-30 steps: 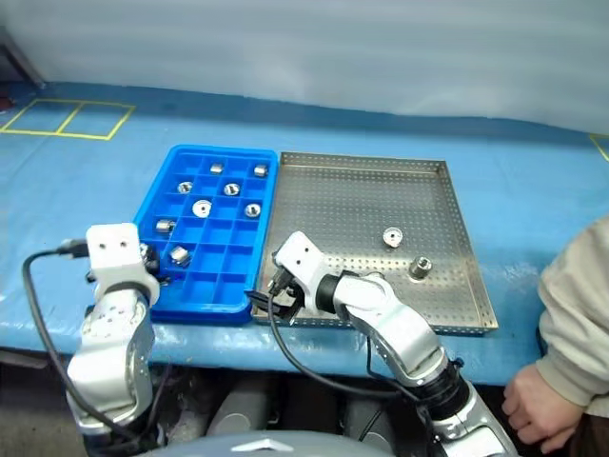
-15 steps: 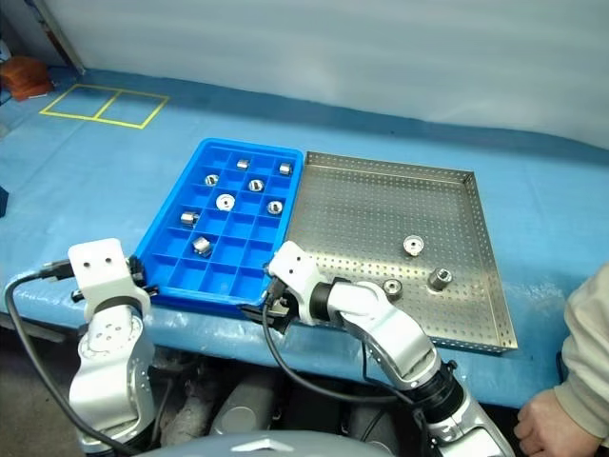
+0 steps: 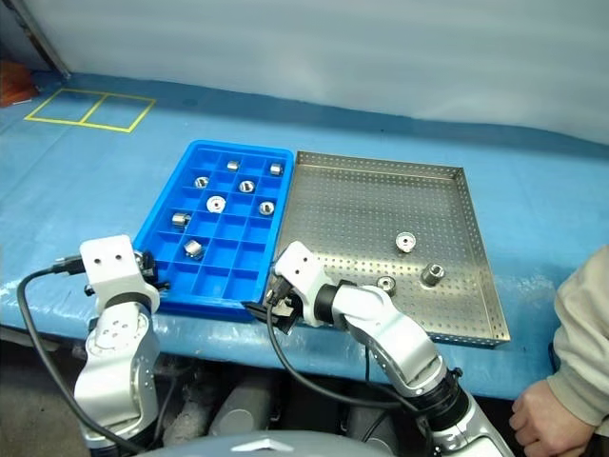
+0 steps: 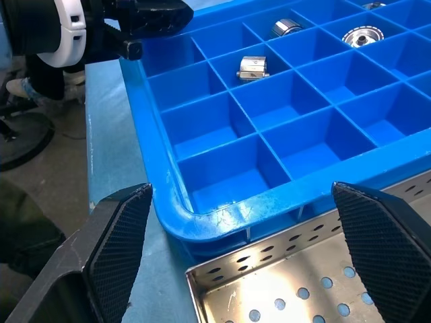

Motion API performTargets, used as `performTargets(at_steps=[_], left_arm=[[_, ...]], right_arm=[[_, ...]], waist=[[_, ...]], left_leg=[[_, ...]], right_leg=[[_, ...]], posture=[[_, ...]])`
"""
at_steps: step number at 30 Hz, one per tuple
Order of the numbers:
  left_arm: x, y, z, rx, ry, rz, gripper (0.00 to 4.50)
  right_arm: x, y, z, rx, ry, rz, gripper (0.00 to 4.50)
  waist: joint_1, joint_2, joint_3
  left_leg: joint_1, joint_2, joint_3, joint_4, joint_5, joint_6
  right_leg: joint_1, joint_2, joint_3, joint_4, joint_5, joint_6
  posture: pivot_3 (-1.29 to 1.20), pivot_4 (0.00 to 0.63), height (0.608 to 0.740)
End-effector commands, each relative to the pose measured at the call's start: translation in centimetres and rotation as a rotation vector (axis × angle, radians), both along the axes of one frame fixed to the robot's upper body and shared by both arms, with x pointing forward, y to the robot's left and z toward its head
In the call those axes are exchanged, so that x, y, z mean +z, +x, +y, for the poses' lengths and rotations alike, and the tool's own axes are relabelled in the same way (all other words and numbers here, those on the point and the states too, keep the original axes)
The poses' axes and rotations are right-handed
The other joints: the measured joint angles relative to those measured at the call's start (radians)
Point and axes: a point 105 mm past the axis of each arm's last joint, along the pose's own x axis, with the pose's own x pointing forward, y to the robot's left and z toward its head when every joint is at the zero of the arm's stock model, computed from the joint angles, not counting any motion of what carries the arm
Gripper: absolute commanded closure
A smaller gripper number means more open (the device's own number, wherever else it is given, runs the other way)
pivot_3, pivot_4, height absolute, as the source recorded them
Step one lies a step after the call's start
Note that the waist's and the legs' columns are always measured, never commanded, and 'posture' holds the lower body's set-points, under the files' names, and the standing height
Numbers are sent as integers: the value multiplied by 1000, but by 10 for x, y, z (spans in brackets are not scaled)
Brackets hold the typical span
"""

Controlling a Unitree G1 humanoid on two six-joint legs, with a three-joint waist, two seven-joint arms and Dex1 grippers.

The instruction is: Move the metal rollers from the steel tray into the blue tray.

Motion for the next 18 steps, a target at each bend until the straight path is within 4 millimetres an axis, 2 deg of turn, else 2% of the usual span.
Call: performTargets(at_steps=[1,8,11,13,15,18], left_arm=[[3,2,-5,-21,-11,-21,2427],[21,8,-2,-3,35,-93,92],[33,15,-5,-27,63,-137,36],[41,23,-16,-104,47,-191,36],[51,32,-34,-234,23,-259,36],[59,40,-74,-494,-6,-325,36]], right_arm=[[14,1,-2,-10,32,-44,0],[17,2,-12,-52,36,-47,0],[18,4,-21,-93,29,-53,0],[18,11,-30,-168,22,-65,0],[17,23,-42,-274,0,-79,0],[18,47,-63,-495,-20,-99,0]], waist=[[-6,0,0],[-18,0,0],[-20,0,0],[-25,0,0],[-30,0,0],[-43,0,0]], left_leg=[[0,0,0,0,0,0],[0,0,0,0,0,0],[0,0,0,0,0,0],[0,0,0,0,0,0],[0,0,0,0,0,0],[0,0,0,0,0,0]], right_leg=[[0,0,0,0,0,0],[0,0,0,0,0,0],[0,0,0,0,0,0],[0,0,0,0,0,0],[0,0,0,0,0,0],[0,-1,1,0,0,-1]], posture=[[293,150,740],[272,150,740],[272,150,740],[230,150,740],[202,150,740],[167,150,740]])
